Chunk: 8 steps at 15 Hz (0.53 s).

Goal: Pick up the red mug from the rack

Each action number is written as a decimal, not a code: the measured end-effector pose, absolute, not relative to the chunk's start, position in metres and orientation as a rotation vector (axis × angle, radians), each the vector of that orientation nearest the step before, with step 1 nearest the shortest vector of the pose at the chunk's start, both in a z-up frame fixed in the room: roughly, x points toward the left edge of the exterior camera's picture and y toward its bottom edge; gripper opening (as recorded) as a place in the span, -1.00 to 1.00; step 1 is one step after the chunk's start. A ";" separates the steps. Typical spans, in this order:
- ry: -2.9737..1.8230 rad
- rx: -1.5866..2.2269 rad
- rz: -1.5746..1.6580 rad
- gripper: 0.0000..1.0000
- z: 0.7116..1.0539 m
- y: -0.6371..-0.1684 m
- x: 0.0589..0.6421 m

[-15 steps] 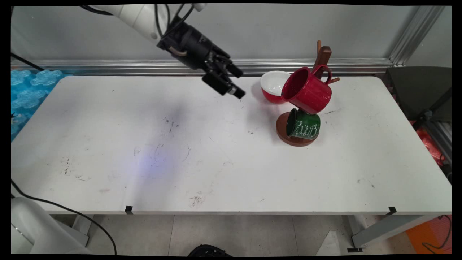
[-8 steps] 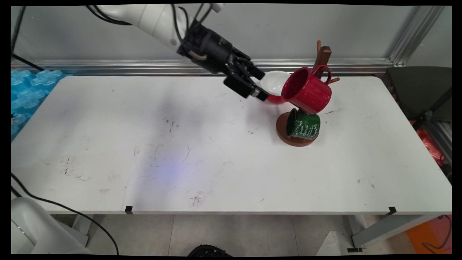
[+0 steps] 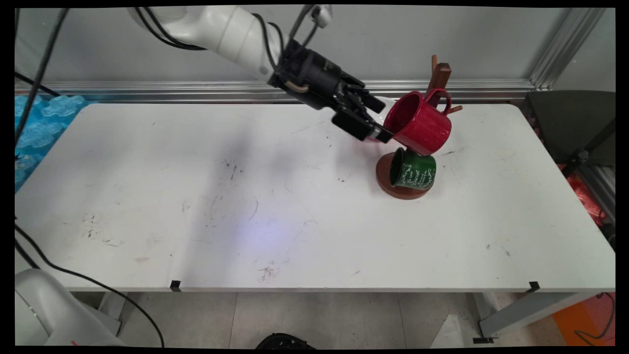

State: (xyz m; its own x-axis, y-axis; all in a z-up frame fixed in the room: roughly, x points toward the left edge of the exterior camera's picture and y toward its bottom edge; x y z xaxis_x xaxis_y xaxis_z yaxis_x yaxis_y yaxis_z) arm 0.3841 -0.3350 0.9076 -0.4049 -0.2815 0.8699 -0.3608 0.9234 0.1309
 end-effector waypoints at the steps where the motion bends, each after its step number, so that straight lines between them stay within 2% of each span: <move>1: -2.011 0.460 0.097 1.00 0.906 -0.337 0.380; 8: -1.987 0.453 0.125 1.00 0.894 -0.349 0.352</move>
State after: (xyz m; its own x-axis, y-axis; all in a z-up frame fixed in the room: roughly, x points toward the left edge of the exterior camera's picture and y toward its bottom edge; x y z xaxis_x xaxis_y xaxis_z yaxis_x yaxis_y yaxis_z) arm 0.3517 -0.3493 0.8936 -0.3822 -0.2591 0.8870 -0.3683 0.9231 0.1110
